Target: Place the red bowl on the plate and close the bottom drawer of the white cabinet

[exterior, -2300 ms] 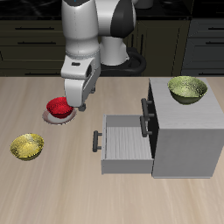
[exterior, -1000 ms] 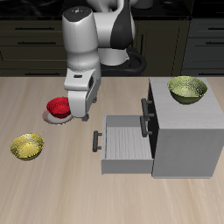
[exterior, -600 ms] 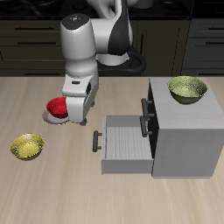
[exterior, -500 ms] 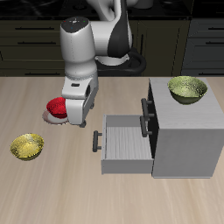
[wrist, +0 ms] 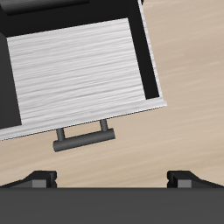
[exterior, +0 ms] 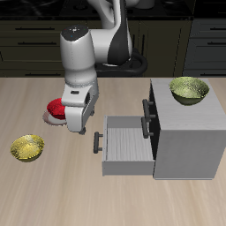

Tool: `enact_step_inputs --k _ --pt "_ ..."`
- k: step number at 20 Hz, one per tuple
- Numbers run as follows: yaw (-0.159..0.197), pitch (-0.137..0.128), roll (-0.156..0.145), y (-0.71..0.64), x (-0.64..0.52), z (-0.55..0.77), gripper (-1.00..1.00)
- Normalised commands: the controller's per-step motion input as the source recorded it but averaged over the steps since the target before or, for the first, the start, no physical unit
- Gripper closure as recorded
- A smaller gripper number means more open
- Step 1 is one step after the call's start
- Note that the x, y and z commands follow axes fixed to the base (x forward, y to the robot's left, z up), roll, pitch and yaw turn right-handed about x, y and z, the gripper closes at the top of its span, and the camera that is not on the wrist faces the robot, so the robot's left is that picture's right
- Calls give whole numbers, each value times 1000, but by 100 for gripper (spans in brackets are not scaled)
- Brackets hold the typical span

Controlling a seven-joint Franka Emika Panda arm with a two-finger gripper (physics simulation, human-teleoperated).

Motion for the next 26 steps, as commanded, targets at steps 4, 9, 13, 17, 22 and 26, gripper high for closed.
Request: enact_step_inputs --k 4,9,13,17,22,26 --pt "10 25 6 19 27 -132 -100" --pt "-14 5 -2 -21 -1 -192 -100" --pt "0 34 6 -18 -17 -225 -100" --pt "5 11 -9 -22 -7 -155 -100" --pt "-5 22 0 29 14 -221 -100" --pt "10 -11 1 37 12 -232 -100"
